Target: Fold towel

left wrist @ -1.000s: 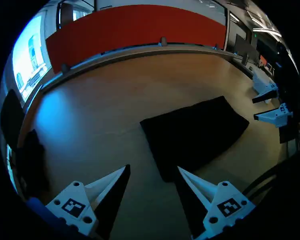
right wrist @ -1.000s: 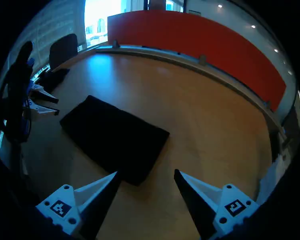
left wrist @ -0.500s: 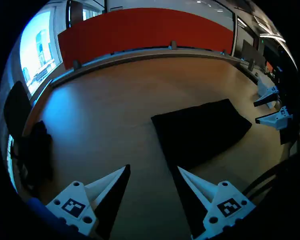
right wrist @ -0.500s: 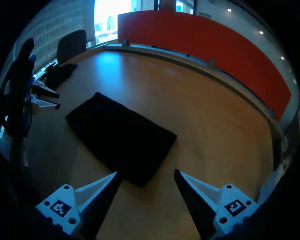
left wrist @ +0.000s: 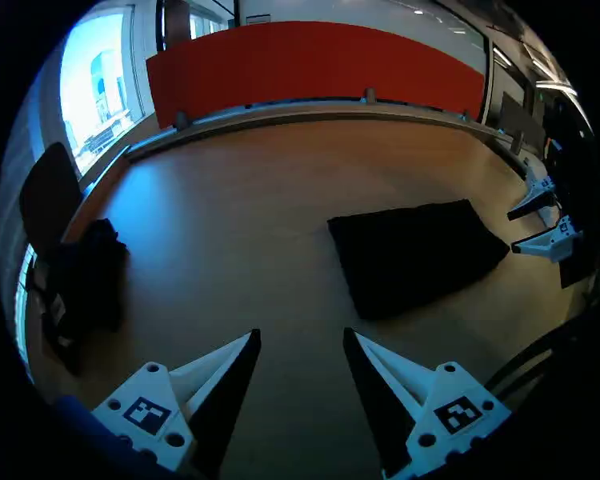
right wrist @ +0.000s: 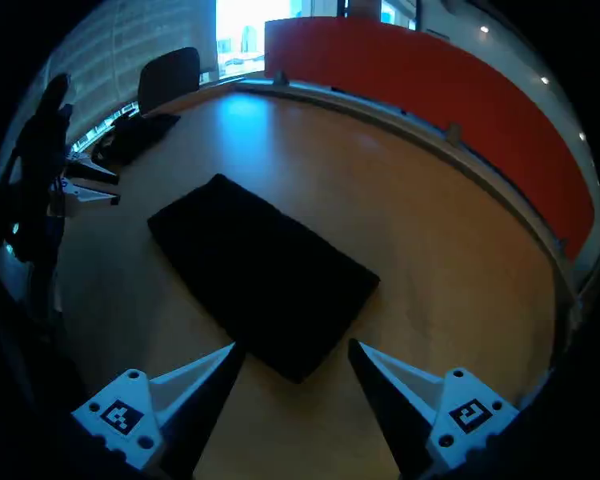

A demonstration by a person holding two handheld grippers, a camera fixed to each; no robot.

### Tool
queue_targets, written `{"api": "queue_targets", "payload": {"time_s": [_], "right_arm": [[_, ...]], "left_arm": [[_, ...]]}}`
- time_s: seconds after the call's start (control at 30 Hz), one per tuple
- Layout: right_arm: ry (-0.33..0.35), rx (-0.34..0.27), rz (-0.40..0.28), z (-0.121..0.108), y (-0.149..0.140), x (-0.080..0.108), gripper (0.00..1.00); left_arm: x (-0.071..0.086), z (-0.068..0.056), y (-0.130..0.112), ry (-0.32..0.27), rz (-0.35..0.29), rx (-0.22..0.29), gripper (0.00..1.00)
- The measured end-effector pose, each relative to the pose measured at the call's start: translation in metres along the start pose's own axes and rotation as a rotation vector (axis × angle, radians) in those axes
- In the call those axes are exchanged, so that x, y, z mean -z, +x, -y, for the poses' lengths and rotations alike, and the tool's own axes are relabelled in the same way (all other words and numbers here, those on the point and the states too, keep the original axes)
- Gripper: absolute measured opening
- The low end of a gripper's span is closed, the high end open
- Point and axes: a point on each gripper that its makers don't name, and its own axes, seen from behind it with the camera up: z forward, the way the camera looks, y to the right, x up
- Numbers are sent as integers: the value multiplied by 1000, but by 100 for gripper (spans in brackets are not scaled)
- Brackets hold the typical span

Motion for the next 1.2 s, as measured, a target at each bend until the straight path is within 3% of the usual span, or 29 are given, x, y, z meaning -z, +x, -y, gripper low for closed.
{"api": "queue_targets", "payload": {"time_s": [0.27, 0.53, 0.93, 1.07, 1.2], "right_arm": [[27, 54, 45, 6, -14, -7, 90], [48, 53, 78, 8, -28, -12, 81], [57, 38, 107, 5, -35, -16, 52], [59, 43, 118, 4, -38, -16, 49], [64, 50, 121, 4, -39, -16, 31]], "left_arm": [[14, 9, -13, 25, 0, 31, 75], [24, 16, -24, 45, 2, 53, 76], [34, 19, -33, 54, 9, 71, 75], [37, 20, -35, 57, 11, 72, 75], [38, 21, -35, 59, 13, 69, 75]]}}
